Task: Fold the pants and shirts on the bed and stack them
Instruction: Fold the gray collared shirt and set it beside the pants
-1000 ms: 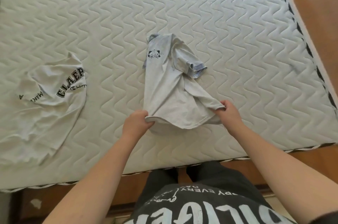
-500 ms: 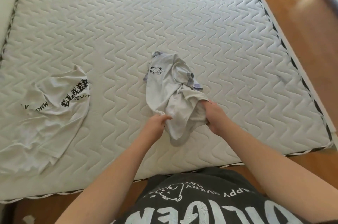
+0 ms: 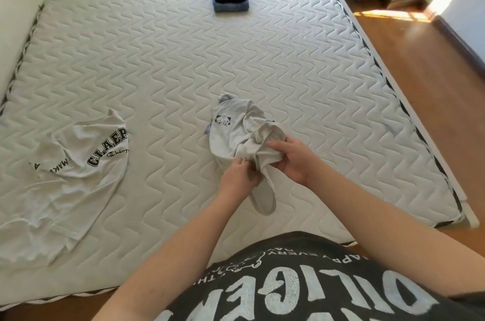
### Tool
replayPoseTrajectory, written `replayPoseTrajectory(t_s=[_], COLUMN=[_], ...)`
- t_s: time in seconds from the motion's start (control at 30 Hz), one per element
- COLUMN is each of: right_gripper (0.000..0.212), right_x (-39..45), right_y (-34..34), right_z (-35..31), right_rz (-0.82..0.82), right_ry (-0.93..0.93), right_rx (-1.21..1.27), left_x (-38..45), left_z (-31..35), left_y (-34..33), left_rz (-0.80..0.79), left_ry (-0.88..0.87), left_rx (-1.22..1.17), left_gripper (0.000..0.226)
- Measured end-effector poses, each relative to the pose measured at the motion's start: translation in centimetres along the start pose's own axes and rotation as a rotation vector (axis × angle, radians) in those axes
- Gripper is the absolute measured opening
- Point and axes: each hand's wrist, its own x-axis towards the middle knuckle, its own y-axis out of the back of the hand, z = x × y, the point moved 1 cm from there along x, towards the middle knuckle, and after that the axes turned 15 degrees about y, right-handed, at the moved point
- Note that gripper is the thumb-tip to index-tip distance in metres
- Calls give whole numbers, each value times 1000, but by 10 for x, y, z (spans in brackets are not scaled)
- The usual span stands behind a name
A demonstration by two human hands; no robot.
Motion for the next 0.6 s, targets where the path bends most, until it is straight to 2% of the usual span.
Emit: replayPoseTrajectory(t_s=[0.07,0.2,0.27,0.3,0.43,0.5,0.6], right_gripper=[32,24,25,27,26,21,18], right_x=[2,4,4,5,9,13,21], right_y=[-6,-21,-30,-34,-42,-39,-25], right_z=[-7,-20,-23,-23,-28,-31,-30], right_rz=[0,-25,-60,-72,-94,-95,-73], right_ry=[16,55,64,65,84,119,178], right_rx=[64,134,159,170,180,149,-43], left_x=[4,3,2,2,4,5,4], left_z=[4,10,15,17,28,32,33], left_y=[4,6,6,7,13,22,37], left_rz=[-2,-12,-17,-4,121,97,29], left_ry=[-38,10,40,48,50,64,74], left_rx=[-24,73,125,119,-73,-99,-180], left_gripper=[51,103,113,108,53,42,34])
